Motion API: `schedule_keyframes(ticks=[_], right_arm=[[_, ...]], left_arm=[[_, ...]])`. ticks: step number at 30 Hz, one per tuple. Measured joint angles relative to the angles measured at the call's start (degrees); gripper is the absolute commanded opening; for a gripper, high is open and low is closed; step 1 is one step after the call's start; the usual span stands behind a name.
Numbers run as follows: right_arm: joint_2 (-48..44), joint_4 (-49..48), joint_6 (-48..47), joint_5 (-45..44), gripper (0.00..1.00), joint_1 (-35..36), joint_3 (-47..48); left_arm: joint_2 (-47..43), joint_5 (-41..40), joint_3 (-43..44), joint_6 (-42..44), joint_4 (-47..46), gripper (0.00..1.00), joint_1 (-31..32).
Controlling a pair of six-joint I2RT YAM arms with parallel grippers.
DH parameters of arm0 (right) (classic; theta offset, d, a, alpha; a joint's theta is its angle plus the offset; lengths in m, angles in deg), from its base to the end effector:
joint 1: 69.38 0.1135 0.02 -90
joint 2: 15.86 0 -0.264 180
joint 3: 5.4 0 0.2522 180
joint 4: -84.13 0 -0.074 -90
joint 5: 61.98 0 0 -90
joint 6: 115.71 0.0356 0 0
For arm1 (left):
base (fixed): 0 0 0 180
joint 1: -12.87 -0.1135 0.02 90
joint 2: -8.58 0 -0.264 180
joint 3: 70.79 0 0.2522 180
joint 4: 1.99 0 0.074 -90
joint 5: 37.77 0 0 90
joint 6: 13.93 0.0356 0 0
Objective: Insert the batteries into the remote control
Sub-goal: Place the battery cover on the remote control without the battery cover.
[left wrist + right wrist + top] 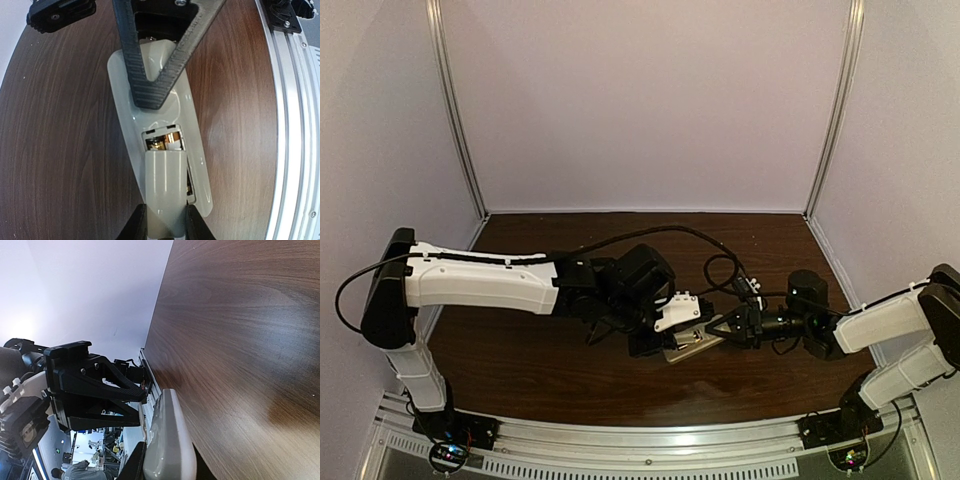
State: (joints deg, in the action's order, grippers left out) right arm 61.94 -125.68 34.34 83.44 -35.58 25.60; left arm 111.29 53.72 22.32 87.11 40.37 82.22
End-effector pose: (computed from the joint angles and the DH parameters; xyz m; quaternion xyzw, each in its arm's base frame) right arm 0.1723 0.1506 0.1602 -0.1078 0.7558 0.6400 0.0867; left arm 0.1382 -0.3693 0.2427 0.6133 0.7194 -0.1695 0.2786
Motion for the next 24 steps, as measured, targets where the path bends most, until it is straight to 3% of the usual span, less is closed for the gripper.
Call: schedule_keyframes(ticks=[24], right_arm=[[0.6, -4.3, 3.2, -4.8, 0.0, 2.4, -2.1]], left_arm=[[1.9, -2.2, 1.9, -1.4, 1.0, 0.23, 0.0]])
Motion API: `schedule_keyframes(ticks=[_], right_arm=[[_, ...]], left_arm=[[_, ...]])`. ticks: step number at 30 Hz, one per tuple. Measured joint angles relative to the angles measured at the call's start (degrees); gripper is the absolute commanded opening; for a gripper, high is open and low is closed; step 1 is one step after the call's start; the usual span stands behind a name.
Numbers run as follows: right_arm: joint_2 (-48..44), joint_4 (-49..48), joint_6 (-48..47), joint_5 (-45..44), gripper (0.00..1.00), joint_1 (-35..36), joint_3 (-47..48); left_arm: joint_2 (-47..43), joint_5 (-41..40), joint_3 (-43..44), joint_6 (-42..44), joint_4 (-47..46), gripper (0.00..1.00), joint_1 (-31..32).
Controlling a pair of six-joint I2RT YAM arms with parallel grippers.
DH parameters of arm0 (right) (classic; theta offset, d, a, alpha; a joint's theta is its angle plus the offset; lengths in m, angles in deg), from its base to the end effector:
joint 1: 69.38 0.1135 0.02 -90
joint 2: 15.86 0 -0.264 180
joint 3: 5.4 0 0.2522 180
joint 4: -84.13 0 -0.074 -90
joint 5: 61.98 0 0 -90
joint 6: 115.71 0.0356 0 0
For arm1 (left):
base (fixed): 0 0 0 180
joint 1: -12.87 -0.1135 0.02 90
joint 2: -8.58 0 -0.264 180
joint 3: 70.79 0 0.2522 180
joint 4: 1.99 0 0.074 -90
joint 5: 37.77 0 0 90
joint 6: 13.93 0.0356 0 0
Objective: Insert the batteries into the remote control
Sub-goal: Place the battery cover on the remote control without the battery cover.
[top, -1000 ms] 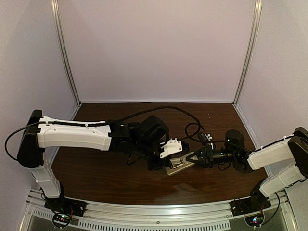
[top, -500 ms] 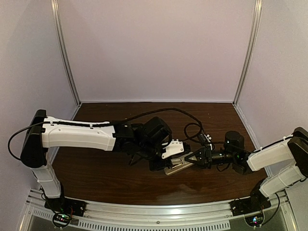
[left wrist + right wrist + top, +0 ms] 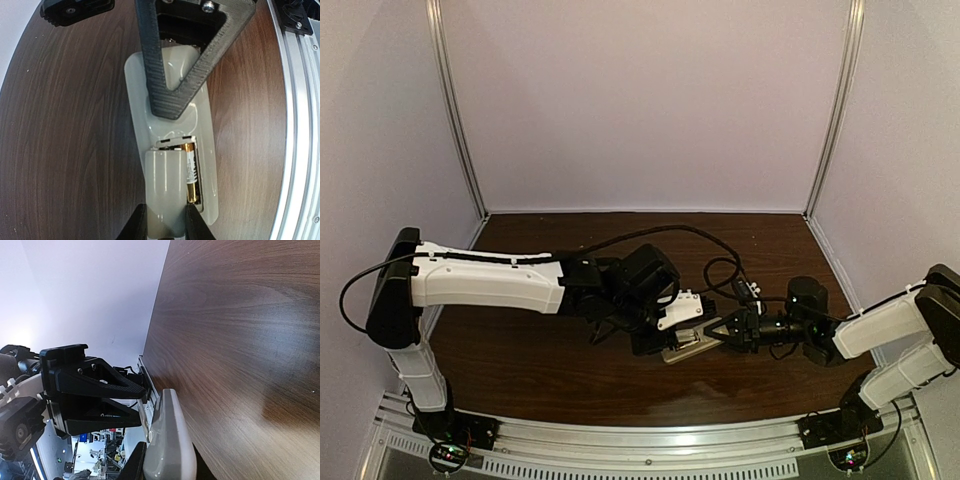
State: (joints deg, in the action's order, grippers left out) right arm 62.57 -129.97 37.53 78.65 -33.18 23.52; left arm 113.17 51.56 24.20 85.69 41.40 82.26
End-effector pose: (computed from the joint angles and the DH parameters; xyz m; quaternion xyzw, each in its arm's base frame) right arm 0.1644 0.1545 0.1547 -0.0838 0.7598 0.6378 0.0946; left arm 0.1416 -0.3753 0.2394 0.6018 0.7328 -0.1533 0.2779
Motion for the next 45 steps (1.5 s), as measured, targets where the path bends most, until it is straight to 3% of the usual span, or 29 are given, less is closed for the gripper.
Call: schedule_keyframes(ticks=[45], right_arm=[[0.8, -6.9, 3.1, -6.8, 0.0, 3.0, -2.5]], left_arm=[[3.2, 2.3, 4.6, -2.6, 4.5, 0.27, 0.0]])
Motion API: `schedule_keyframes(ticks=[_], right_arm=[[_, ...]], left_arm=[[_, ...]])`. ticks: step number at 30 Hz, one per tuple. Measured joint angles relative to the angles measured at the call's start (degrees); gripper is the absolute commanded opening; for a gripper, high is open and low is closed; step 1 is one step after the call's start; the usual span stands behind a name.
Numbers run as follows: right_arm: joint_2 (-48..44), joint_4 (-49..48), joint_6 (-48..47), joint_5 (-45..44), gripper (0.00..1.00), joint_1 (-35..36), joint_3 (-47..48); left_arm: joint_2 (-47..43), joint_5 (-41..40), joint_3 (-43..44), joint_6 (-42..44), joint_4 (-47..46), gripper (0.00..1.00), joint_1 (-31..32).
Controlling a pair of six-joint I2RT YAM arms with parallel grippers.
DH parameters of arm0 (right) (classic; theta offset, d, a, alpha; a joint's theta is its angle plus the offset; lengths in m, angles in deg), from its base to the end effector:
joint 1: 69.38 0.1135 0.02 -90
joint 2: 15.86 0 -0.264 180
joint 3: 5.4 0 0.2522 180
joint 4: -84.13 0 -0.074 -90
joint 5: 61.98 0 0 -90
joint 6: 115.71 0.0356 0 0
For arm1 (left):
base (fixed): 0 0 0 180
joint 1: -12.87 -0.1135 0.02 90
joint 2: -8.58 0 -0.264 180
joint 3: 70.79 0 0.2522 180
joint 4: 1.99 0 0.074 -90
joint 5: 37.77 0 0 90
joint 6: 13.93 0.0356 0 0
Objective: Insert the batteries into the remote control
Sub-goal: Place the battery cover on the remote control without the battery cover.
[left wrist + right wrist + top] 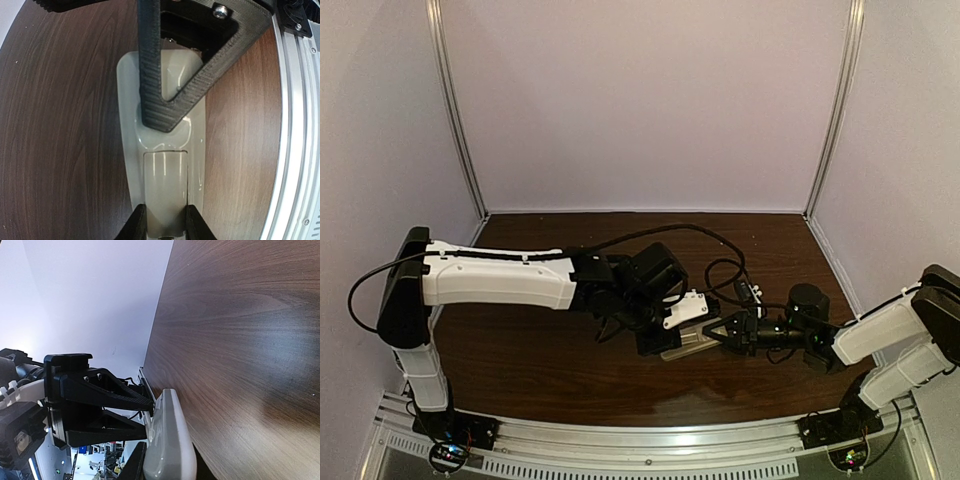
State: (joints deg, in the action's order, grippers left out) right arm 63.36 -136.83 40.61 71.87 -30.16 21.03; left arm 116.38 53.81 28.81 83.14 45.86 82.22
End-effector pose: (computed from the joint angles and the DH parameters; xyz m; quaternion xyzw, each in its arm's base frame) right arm 0.1554 0.1587 0.1515 -0.0602 0.7552 0.6410 0.1231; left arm 0.1442 -0.3854 0.2380 0.5947 0.7490 -0.1623 0.2430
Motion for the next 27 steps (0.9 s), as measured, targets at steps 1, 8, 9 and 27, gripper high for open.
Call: schedule_keyframes(ticks=[1, 8, 9, 27], right_arm=[[0.0, 0.0, 0.0, 0.0, 0.0, 0.0, 0.0], [0.4, -1.8, 1.4, -0.2, 0.0, 0.3, -0.2], [0.7, -2.6, 1.7, -0.2, 0.0, 0.3, -0.3], [3.4, -10.0, 6.4, 0.3, 0.0, 0.6, -1.5]], left_arm=[[0.1, 0.1, 0.1, -0.1, 0.2, 0.28, 0.0], [0.3, 0.4, 0.7, -0.3, 0.4, 0.32, 0.0], [0.3, 0.3, 0.8, -0.3, 0.4, 0.33, 0.0], [0.3, -0.7, 1.0, -0.1, 0.3, 0.64, 0.1]])
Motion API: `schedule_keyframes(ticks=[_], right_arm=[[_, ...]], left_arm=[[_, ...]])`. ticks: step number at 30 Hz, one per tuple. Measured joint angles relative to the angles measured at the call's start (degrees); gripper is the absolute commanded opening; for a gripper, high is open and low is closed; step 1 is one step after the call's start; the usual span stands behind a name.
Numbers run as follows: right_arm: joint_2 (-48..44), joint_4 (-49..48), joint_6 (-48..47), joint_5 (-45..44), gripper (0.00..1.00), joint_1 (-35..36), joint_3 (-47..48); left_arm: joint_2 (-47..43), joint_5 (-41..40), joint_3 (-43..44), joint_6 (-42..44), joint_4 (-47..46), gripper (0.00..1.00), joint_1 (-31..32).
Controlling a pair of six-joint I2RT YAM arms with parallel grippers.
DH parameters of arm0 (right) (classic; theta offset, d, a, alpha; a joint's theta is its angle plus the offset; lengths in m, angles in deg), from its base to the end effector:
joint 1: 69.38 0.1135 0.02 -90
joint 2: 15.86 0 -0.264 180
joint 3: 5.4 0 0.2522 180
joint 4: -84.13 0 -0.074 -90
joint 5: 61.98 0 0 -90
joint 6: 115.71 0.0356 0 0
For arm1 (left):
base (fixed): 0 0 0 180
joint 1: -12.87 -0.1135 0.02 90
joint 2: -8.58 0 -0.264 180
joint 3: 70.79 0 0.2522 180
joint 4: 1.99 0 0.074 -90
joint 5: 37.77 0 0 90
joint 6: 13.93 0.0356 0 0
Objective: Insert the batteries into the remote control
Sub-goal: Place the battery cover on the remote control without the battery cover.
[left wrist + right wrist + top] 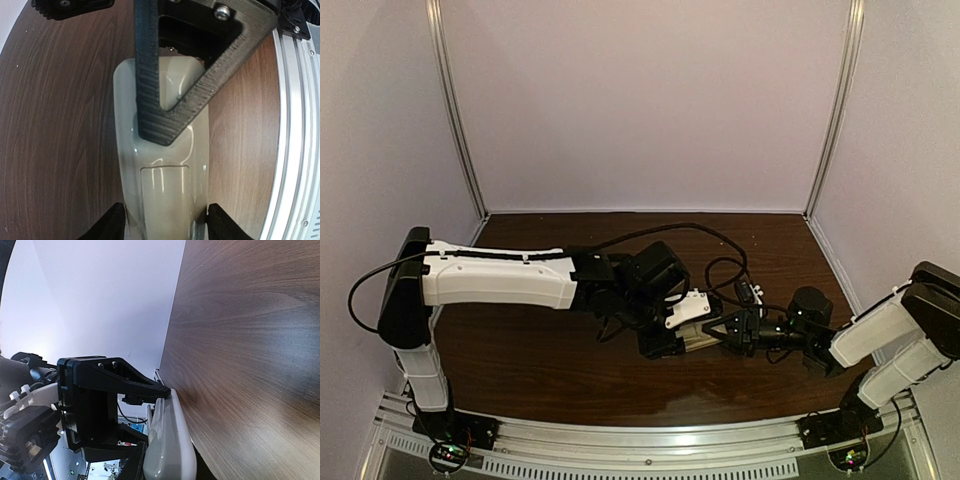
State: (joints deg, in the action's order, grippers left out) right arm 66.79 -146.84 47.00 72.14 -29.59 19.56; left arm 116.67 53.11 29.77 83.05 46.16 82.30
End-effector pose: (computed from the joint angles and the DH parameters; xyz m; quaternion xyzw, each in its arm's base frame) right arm 0.1531 0.1598 0.1505 -0.0431 0.7349 0.6680 0.1087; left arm 0.1449 -0.3876 0.2409 0.5927 0.7494 -0.1592 0.2485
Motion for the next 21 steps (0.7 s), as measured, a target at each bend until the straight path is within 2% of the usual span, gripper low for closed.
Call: schedule_keyframes(ticks=[2, 6, 15, 21], right_arm=[[-0.6, 0.0, -0.1, 0.0, 0.0, 0.0, 0.0], [-1.7, -0.7, -0.2, 1.1, 0.0, 0.0, 0.0], [-1.9, 1.1, -0.4, 2.6, 0.0, 0.0, 0.0], [-4.3, 2.2, -0.5, 4.0, 0.0, 0.0, 0.4]], left_arm=[[-0.1, 0.0, 0.0, 0.1, 0.0, 0.7, 0.1], [-2.1, 1.0, -1.6, 0.6, -1.7, 0.97, 0.0], [-16.1, 2.6, -11.4, 1.1, -12.5, 0.98, 0.0], [-21.2, 4.5, -15.9, -0.2, -17.3, 0.97, -1.9]])
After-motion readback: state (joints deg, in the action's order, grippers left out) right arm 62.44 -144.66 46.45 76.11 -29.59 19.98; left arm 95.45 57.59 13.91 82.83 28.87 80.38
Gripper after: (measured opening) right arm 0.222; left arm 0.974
